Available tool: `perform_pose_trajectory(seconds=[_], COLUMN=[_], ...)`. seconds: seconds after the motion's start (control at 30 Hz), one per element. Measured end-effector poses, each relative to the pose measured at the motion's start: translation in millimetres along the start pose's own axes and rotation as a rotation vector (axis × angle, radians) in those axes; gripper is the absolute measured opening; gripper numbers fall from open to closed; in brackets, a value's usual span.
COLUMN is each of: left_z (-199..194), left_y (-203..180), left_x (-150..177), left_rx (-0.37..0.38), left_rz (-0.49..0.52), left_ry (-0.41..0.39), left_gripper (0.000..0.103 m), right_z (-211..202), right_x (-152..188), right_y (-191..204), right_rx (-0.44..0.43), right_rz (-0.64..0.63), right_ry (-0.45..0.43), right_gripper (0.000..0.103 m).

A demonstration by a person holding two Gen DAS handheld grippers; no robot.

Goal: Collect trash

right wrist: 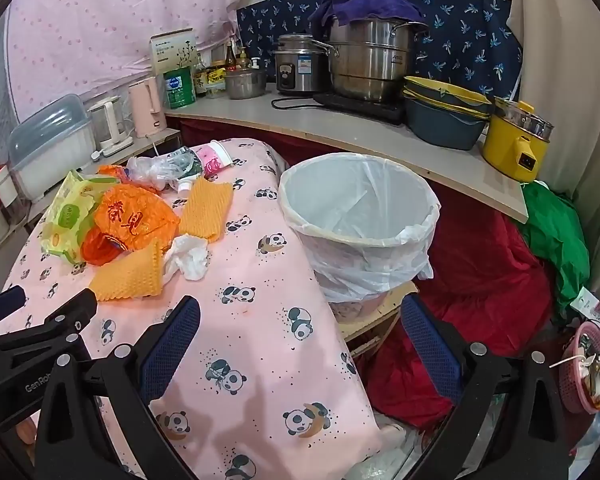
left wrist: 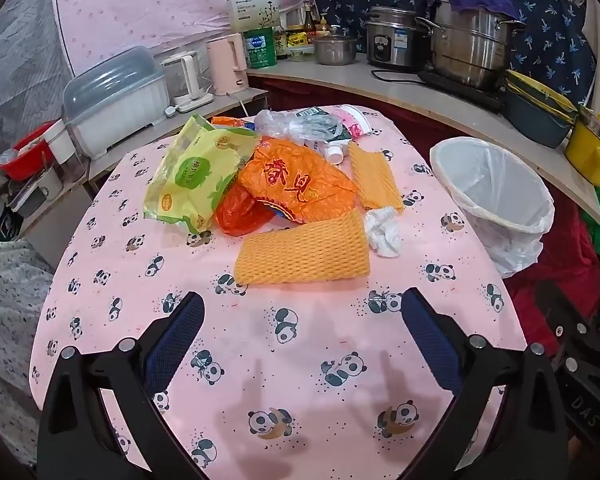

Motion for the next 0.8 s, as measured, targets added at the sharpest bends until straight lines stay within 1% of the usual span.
perform_pose_trajectory(seconds=[0.23,0.37,0.8], left_z=[-1.6,-3.2,-6.3], left_y=[-0.2,0.5,-3.7], left_x=[-1.4,-1.5,-1.5], left_rx=[0.001,-0.007,-0.010], left_rz=[0.005,0.005,0.004], left_ry=[-0.015,-0.003,-0.015], left_gripper=[0.094,0.094,0.094], right_z=[-1.1,-0.8,-5.3], right_x=[-2.8,-4.0,-4.7], right_y=[-0.9,-1.9,-2.3], right_rx=[0.002,0.007,0.004], right_rz=[-0.002,0.000,0.004], right_ry=[-0.007,-0.009,-0.022], right_gripper=[0.096,0.096,0.096])
Point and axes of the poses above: each gripper's, at about its wrist camera, not at the fingertips, and z roughly the way its jaws point, y to its left, x to its underside, the point moved 10 cm from there along z, roughly the way its jaws point, and after that the axes turned 1 degree about -x, right-handed, at the moved point
